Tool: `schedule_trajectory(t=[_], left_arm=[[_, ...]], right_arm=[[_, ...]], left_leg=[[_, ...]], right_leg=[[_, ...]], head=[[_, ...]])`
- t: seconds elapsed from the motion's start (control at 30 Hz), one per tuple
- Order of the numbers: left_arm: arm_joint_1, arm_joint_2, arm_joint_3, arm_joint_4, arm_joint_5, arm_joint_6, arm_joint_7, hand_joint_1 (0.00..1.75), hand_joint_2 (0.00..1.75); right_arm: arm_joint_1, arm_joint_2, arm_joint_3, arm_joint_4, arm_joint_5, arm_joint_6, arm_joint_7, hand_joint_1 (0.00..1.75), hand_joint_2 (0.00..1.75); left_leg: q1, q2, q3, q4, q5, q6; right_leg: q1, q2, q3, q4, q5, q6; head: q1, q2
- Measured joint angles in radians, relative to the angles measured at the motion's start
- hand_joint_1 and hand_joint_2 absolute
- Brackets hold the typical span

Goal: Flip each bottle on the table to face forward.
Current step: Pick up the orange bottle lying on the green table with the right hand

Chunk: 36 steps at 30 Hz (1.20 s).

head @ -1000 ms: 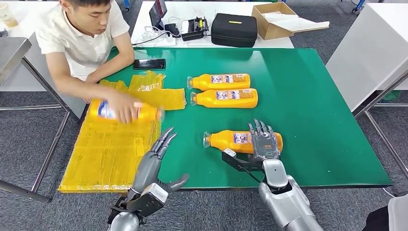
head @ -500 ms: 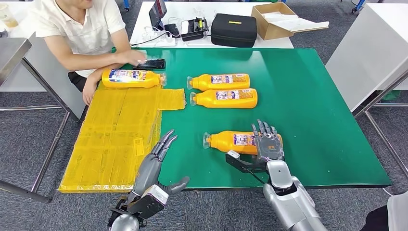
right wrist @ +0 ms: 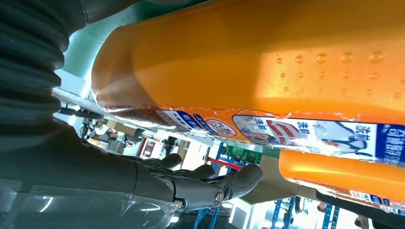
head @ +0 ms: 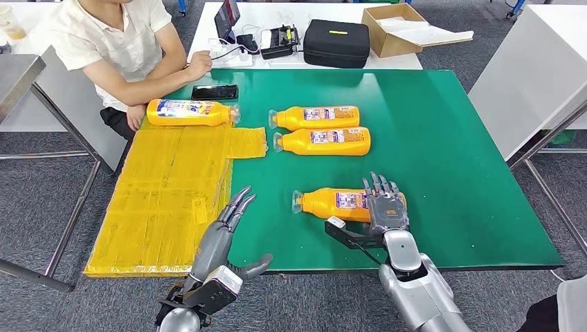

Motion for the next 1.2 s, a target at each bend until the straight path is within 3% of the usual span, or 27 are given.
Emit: schedule_trajectory(t=[0.23,0.37,0.4,0.5,0.67,0.93,1.2], left_arm=[[0.003,0.0,0.0,-0.001,0.0,0.0,0.001,0.0,1.75],[0.011,-0.009,0.001,-0.002,0.037,-0.032,0.032,0.0,1.75],[0.012,-0.011,0.001,-0.002,0.046,-0.04,0.042,0.0,1.75],[0.012,-0.013,0.001,-0.002,0.053,-0.046,0.052,0.0,1.75],[0.009,-0.014,-0.001,0.006,0.075,-0.049,0.037,0.0,1.75],[-0.01,-0.013,-0.022,0.029,0.094,-0.046,0.019,0.0,1.75],[-0.025,-0.014,-0.029,0.045,0.187,-0.057,-0.014,0.0,1.75]], right_arm=[[0.008,-0.004,-0.001,-0.012,0.0,0.001,0.002,0.0,1.75],[0.017,-0.018,-0.02,-0.025,-0.013,0.058,0.017,1.68,1.75],[0.017,-0.024,-0.027,-0.025,-0.026,0.08,0.016,1.75,1.75],[0.012,-0.043,-0.048,-0.024,-0.072,0.103,-0.012,1.75,1.75],[0.003,-0.083,-0.094,0.007,-0.238,0.096,-0.138,1.75,1.75],[-0.008,-0.111,-0.139,0.08,-0.348,0.064,-0.207,1.75,1.75],[0.034,-0.13,-0.163,0.059,-0.602,0.067,-0.401,1.75,1.75]], left_leg=[[0.0,0.0,0.0,0.0,0.0,0.0],[0.0,0.0,0.0,0.0,0.0,0.0],[0.0,0.0,0.001,0.0,0.0,0.0],[0.0,0.0,0.001,0.0,0.0,0.0],[0.0,-0.001,0.002,0.0,0.0,0.0],[0.0,-0.001,0.005,0.0,-0.001,0.001],[0.0,0.0,0.005,0.0,-0.002,0.002]], right_leg=[[0.0,0.0,0.0,0.0,0.0,0.0],[0.0,0.0,0.0,0.0,0.0,0.0],[0.0,0.0,0.001,0.0,0.0,0.0],[0.0,0.0,0.002,0.0,0.0,0.0],[0.0,0.0,0.003,0.0,0.0,0.0],[0.0,0.0,-0.002,0.0,-0.001,0.0],[0.0,0.0,0.006,0.0,0.0,0.001]], head=[[0.0,0.0],[0.0,0.0],[0.0,0.0],[0.0,0.0],[0.0,0.0],[0.0,0.0],[0.0,0.0]])
